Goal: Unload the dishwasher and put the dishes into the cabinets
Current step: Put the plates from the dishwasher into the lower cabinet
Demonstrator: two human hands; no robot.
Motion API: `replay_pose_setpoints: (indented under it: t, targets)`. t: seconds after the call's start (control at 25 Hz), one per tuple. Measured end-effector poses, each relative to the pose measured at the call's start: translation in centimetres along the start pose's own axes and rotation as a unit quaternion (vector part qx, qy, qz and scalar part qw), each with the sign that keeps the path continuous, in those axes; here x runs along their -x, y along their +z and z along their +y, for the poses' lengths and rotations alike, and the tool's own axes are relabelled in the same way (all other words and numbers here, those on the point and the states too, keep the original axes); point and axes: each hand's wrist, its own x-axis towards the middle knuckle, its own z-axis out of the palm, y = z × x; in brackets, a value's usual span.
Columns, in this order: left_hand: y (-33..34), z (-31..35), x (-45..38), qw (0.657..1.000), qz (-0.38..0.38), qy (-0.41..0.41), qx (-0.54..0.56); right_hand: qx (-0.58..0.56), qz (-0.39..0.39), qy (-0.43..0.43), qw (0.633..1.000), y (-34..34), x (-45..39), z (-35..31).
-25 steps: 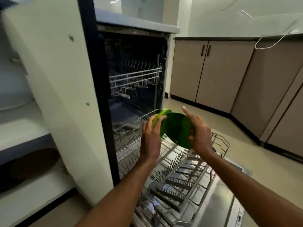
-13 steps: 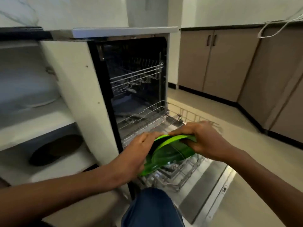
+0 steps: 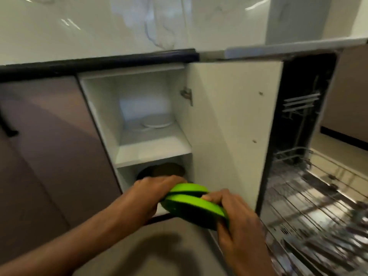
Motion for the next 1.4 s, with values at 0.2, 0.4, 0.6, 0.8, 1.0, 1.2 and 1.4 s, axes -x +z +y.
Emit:
replay_pose_setpoints:
  t: [0.2, 0.4, 0.6, 0.8, 1.0, 1.2, 1.4]
  targets:
    - [-4.6, -8.8, -4.6, 0.983, 0.143, -0.089, -0.075, 0.085, -0.095, -0.015, 0.992, 4.0, -12.5, -1.9]
    - [-3.2, -17.5, -6.5, 0.948, 0.264, -0.093, -0.153, 0.100, -0.015, -0.059, 0.993, 7.5, -18.1, -2.5]
    - [0.3, -25.1, -7.3, 0.934, 0.232, -0.104, -0.253, 0.107, 0.052, -0.066, 0.991, 15.0, -19.4, 1.6]
    - [2.6, -28.1, -7.2, 0.914, 0.231, -0.081, -0.324, 0.121, 0.025, -0.011, 0.992, 23.0, -21.0, 4.3]
    - [3.9, -29.1, -7.3, 0.912, 0.158, -0.104, -0.363, 0.153, -0.050, -0.033, 0.986, 28.1, -20.6, 6.8]
    - [4.1, -28.9, -8.0, 0.903, 0.129, -0.268, -0.311, 0.204, -0.119, -0.020, 0.972, 29.1, -22.5, 8.9]
    - [4.2, -30.6, -9.0, 0.941, 0.139, -0.251, -0.181, 0.210, -0.207, -0.034, 0.955, 28.7, -25.6, 14.0]
